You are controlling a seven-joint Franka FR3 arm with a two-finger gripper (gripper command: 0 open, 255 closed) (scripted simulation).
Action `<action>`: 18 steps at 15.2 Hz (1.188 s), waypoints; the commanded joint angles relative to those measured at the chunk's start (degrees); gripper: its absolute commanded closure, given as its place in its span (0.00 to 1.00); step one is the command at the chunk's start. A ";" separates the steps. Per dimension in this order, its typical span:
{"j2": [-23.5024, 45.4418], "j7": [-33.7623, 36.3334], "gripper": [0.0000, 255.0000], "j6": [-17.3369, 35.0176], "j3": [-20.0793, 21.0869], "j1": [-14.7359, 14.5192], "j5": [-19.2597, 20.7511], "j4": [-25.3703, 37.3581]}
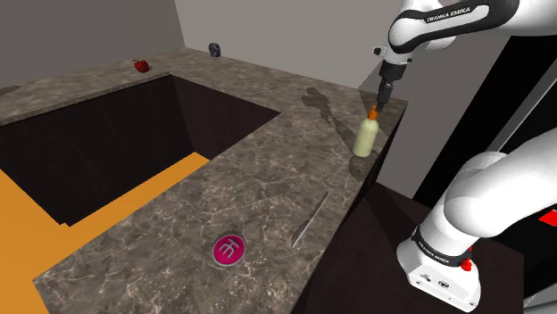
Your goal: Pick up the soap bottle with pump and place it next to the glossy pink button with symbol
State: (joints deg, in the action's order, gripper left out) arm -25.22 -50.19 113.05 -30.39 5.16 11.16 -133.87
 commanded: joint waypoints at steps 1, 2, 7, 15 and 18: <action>3.55 -3.94 0.00 1.78 -2.93 -0.52 -1.04 1.88; 5.58 -6.07 0.00 2.61 -4.48 -0.84 -1.88 3.02; 11.97 -12.28 0.00 6.10 -8.68 -1.72 -5.32 5.30; 14.18 -13.29 0.00 10.58 -9.51 -2.04 -6.55 2.66; 14.18 -13.29 0.00 10.58 -9.51 -2.04 -6.55 2.66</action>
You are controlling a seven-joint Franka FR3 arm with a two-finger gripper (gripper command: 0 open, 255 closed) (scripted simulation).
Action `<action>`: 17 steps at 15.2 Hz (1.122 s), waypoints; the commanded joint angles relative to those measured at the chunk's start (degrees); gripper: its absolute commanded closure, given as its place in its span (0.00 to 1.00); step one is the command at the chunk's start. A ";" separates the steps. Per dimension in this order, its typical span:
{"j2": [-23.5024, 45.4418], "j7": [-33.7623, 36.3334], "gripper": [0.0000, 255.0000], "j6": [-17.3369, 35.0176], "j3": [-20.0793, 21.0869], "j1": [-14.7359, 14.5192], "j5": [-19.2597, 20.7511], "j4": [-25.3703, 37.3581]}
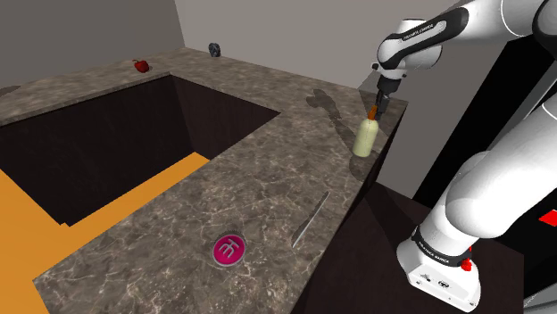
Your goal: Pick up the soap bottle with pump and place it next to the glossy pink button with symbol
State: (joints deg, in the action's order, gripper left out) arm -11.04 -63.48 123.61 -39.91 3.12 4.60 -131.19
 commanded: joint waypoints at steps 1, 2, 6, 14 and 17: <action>0.00 0.00 0.00 0.02 0.00 0.00 0.00 -0.02; 0.00 0.00 0.00 0.01 0.00 0.00 0.00 -0.01; 0.01 0.00 1.00 0.02 0.00 0.00 0.00 -0.01; -0.82 0.45 1.00 -1.59 0.33 0.09 0.47 0.92; -1.90 1.03 1.00 -4.00 0.81 0.20 1.05 2.41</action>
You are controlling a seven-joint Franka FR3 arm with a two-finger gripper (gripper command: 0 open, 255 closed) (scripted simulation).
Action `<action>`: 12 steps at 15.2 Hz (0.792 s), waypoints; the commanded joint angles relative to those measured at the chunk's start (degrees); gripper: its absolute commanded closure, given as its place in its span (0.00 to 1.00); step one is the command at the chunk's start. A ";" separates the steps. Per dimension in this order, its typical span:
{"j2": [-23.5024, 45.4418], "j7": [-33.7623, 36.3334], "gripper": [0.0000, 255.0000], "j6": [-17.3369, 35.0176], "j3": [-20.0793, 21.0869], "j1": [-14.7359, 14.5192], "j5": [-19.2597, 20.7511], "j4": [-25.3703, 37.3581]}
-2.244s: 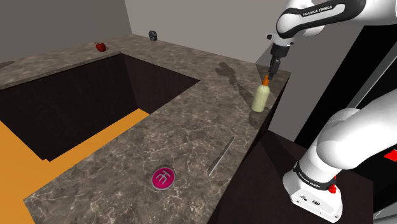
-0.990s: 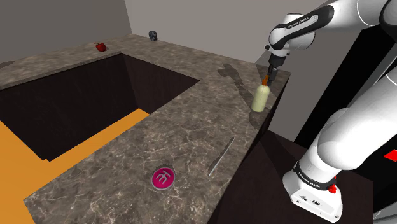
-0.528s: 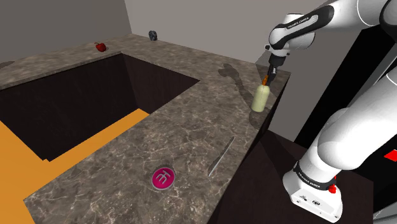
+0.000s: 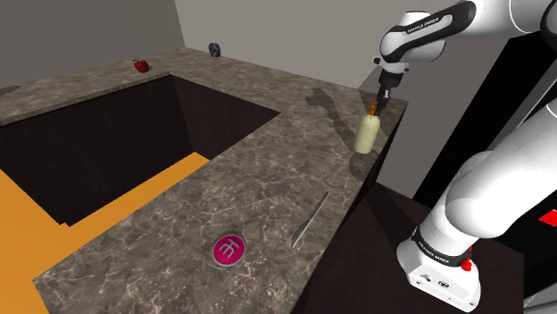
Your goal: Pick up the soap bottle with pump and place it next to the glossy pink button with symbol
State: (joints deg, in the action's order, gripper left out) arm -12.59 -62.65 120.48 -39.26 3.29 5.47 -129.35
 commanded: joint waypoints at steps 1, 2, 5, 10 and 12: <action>-0.68 0.37 1.00 -1.66 0.33 0.06 0.34 1.09; -1.00 0.53 1.00 -2.46 0.48 0.08 0.48 1.62; -1.83 0.95 1.00 -4.84 0.94 0.13 0.84 3.29; -2.89 1.49 1.00 -8.77 1.62 0.14 1.21 6.29; -3.21 1.65 1.00 -10.32 1.87 0.12 1.29 7.57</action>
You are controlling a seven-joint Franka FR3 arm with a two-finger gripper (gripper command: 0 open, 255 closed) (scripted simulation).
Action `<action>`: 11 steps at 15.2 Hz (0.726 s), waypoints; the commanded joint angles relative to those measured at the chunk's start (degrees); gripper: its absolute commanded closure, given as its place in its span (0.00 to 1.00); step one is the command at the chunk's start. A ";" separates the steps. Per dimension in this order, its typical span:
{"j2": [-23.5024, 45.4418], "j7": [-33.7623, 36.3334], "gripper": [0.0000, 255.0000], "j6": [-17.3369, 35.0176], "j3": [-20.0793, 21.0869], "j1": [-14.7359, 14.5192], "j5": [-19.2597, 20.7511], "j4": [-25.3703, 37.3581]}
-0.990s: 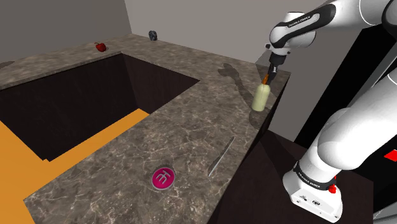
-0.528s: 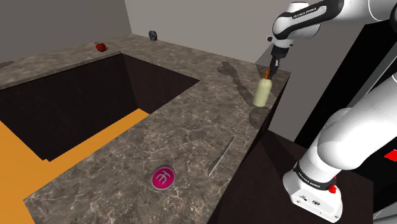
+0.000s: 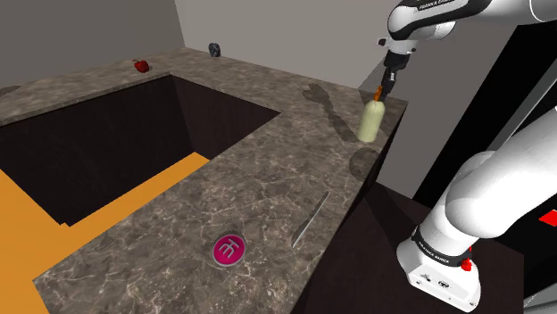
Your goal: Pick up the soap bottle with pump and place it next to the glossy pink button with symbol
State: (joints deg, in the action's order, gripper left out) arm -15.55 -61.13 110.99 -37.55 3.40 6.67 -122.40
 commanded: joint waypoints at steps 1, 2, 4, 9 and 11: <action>-0.39 0.20 1.00 -1.61 0.28 -0.01 0.12 1.28; -0.51 0.26 1.00 -2.39 0.39 -0.02 0.14 1.95; -0.70 0.37 1.00 -3.93 0.61 -0.07 0.15 3.32; -0.92 0.53 1.00 -7.78 1.06 -0.22 0.06 6.97; -0.90 0.55 1.00 -9.31 1.21 -0.29 -0.02 8.52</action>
State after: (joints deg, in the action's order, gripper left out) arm -16.42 -60.56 102.42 -36.40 3.13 6.66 -114.59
